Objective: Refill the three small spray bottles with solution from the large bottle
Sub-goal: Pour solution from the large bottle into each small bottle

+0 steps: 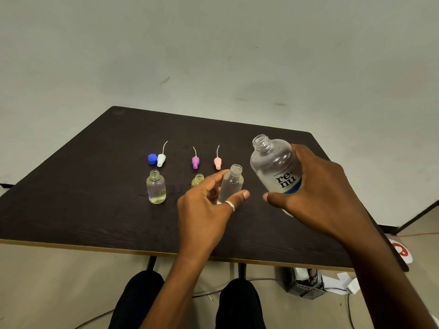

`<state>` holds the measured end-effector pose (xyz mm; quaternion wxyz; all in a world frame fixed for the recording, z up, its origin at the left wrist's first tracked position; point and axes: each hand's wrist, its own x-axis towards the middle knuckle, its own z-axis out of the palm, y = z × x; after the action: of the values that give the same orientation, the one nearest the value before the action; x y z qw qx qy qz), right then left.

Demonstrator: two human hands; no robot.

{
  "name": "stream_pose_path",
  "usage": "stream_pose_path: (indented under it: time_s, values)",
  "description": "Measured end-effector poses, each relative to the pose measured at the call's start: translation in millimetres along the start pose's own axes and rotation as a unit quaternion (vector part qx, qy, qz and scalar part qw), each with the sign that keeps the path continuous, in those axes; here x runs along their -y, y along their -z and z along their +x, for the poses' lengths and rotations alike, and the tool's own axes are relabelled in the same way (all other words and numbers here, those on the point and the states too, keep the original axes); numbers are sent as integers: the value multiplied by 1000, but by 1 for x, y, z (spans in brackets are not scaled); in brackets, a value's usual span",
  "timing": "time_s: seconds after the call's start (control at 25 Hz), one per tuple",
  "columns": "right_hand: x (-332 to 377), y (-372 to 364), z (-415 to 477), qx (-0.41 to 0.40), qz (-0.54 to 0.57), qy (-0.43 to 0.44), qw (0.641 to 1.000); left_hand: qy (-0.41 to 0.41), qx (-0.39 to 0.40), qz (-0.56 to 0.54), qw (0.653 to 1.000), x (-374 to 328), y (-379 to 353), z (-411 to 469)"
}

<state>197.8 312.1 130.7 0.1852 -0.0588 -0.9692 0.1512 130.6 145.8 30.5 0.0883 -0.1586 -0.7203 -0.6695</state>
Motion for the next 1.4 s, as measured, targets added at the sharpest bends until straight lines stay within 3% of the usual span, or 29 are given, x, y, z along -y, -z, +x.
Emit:
stream_pose_path:
  time_s: [0.4,0.8,1.08,1.4]
  values:
    - [-13,18,0,-42,54,-24,997,41,14,-10,999,37,-38,31]
    - [-37,16,6,-81,105,-63,989,75,40,58,995,79,-56,35]
    - [-68,-39,19,-88,243,-140,956,58,45,55,996,81,-54,37]
    - [-102,-106,14,-133,254,-203,936,51,34,56,997,82,-57,34]
